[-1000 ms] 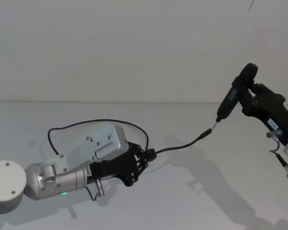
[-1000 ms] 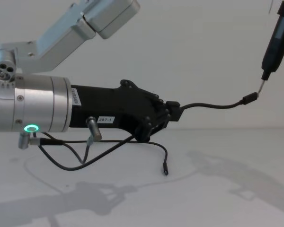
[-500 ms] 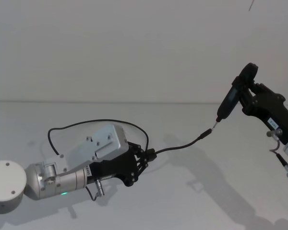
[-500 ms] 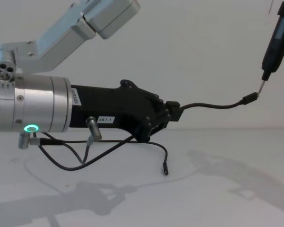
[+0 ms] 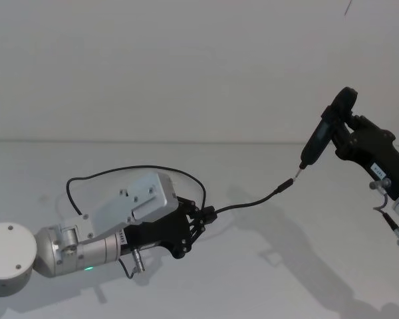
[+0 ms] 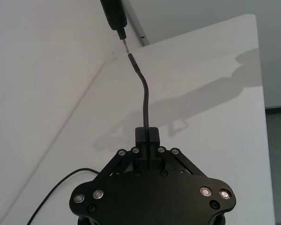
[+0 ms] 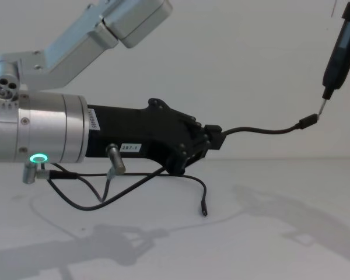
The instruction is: Pick up the data cable with the one hand.
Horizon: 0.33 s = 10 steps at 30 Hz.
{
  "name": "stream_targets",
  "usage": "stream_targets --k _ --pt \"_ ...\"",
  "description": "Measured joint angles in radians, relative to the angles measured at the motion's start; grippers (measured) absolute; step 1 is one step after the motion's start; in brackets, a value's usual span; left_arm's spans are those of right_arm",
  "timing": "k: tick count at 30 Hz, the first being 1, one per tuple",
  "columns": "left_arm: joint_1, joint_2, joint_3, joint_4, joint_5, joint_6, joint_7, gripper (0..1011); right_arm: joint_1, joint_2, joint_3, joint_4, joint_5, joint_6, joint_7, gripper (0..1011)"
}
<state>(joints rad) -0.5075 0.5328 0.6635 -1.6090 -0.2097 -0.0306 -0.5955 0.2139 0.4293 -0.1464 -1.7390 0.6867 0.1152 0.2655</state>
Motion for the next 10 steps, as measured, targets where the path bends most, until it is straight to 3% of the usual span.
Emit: stream_targets --k 10 --pt "0.000 0.000 0.000 0.000 0.000 0.000 0.000 40 0.001 0.001 0.000 0.000 0.001 0.001 -0.001 279"
